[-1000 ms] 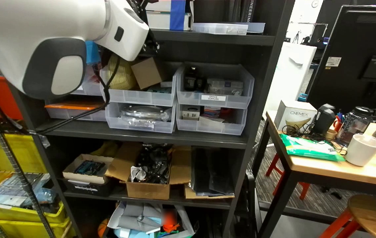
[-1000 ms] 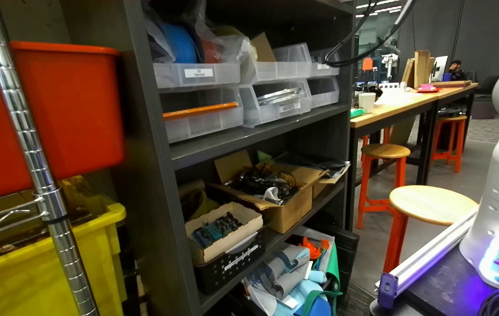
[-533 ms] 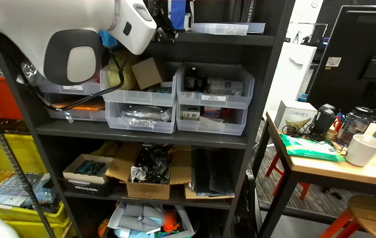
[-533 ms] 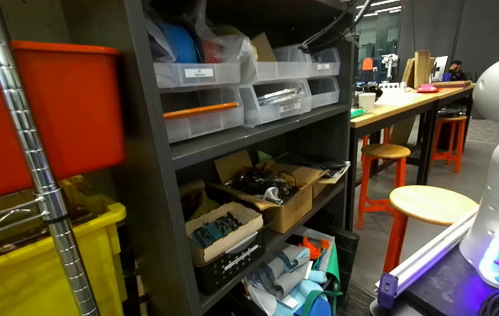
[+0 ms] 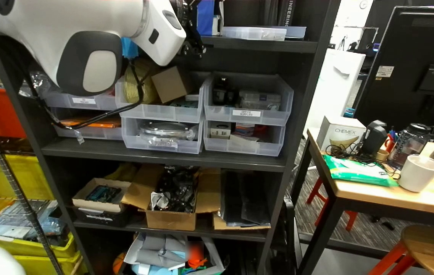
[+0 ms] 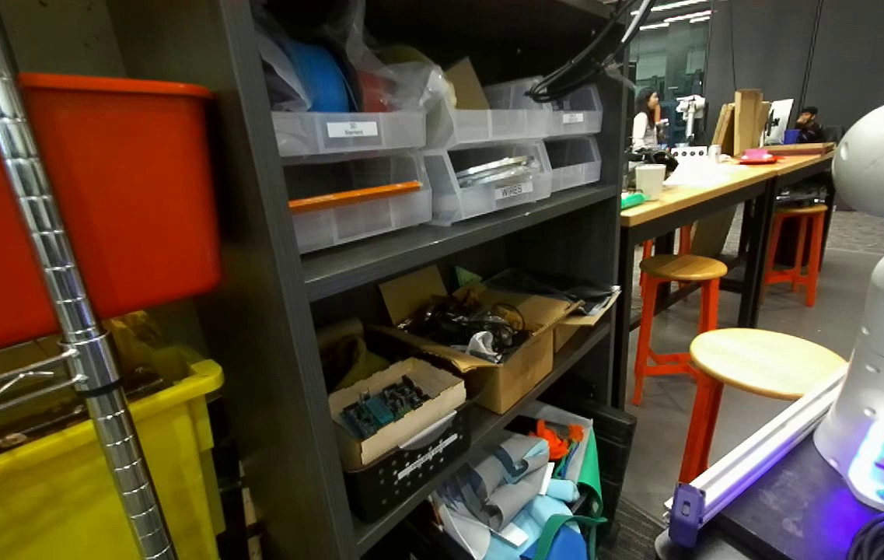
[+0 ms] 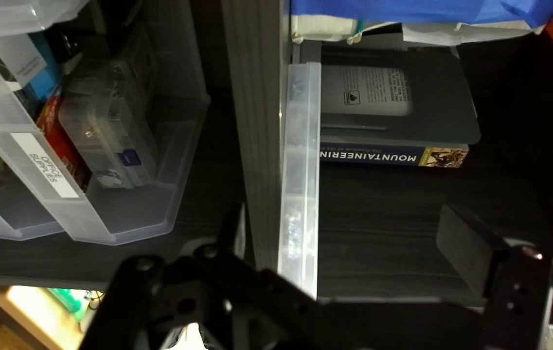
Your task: Put the white item on the stool
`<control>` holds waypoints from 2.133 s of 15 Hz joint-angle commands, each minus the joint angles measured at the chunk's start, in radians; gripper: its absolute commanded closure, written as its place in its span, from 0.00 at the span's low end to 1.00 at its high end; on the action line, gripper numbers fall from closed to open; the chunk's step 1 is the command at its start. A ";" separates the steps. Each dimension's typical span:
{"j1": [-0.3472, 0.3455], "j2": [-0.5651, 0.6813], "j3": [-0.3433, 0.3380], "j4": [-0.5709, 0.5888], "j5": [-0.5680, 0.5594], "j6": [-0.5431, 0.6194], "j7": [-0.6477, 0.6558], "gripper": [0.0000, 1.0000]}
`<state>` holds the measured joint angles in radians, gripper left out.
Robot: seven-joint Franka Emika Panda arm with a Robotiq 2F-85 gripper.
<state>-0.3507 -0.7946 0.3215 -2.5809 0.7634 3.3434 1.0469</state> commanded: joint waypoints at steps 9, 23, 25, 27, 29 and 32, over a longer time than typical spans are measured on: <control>0.000 0.000 0.000 0.000 0.000 -0.003 0.000 0.00; 0.000 0.000 0.000 0.000 0.000 -0.003 0.000 0.00; 0.002 0.008 -0.003 0.003 -0.015 0.023 -0.017 0.00; -0.001 0.012 -0.002 0.007 -0.025 0.055 -0.023 0.00; -0.002 0.010 -0.001 0.007 -0.025 0.079 -0.022 0.00; -0.023 0.011 0.011 0.014 -0.010 0.076 -0.011 0.00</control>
<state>-0.3508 -0.7916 0.3216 -2.5820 0.7459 3.4168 1.0283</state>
